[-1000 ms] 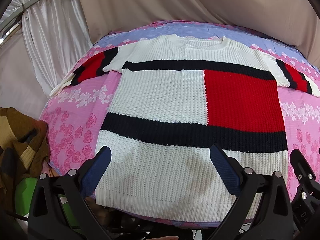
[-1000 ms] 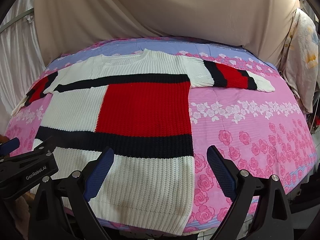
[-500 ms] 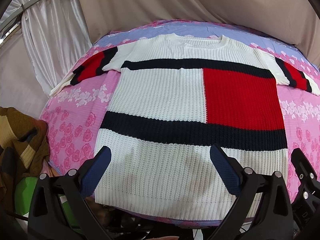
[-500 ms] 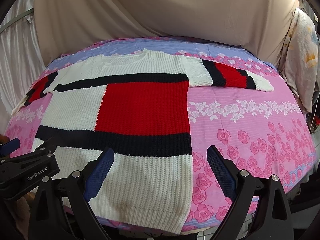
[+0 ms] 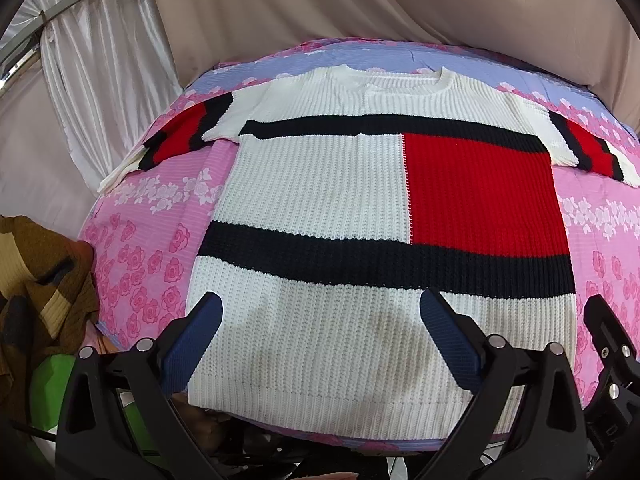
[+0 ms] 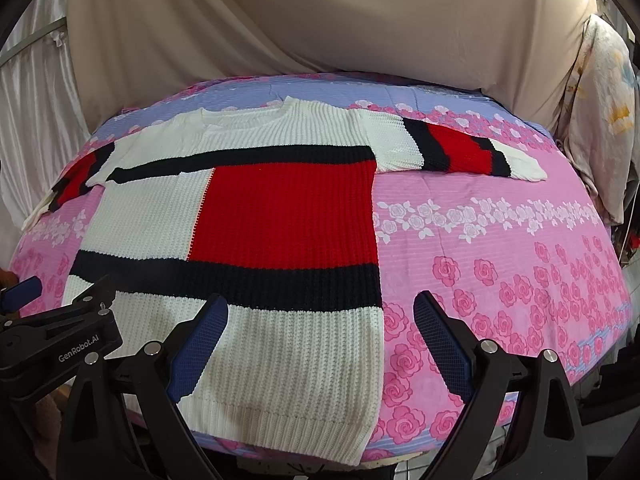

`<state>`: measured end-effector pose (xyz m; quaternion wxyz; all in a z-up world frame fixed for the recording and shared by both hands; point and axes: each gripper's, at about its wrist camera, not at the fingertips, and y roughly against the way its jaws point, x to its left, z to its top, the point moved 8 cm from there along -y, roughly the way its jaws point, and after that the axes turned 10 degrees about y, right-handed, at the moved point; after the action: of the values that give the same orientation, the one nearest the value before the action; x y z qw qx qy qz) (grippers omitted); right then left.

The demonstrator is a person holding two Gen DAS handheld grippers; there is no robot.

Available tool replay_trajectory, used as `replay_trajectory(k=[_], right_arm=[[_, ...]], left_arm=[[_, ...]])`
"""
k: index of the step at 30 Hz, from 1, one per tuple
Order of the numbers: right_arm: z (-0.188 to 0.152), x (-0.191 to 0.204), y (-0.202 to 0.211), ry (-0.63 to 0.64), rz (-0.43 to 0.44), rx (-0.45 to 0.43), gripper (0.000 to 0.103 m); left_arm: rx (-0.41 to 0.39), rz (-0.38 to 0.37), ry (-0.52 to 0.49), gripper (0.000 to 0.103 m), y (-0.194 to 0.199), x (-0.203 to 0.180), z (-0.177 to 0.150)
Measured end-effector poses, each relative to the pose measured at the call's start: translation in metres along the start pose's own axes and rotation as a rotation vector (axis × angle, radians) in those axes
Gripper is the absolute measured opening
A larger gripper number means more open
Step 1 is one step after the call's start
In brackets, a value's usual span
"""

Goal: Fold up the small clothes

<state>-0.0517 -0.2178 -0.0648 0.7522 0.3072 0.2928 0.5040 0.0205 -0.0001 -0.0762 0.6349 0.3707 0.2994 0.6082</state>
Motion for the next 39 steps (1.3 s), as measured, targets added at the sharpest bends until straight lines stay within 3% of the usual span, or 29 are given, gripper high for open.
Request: replay_trajectory(k=[39], right_arm=[[-0.0010,-0.0023,0.0001,0.000,-0.004,0.006,0.092]], left_arm=[[0.004,0.003,-0.005,0.097,-0.0022,-0.0053,0.0013]])
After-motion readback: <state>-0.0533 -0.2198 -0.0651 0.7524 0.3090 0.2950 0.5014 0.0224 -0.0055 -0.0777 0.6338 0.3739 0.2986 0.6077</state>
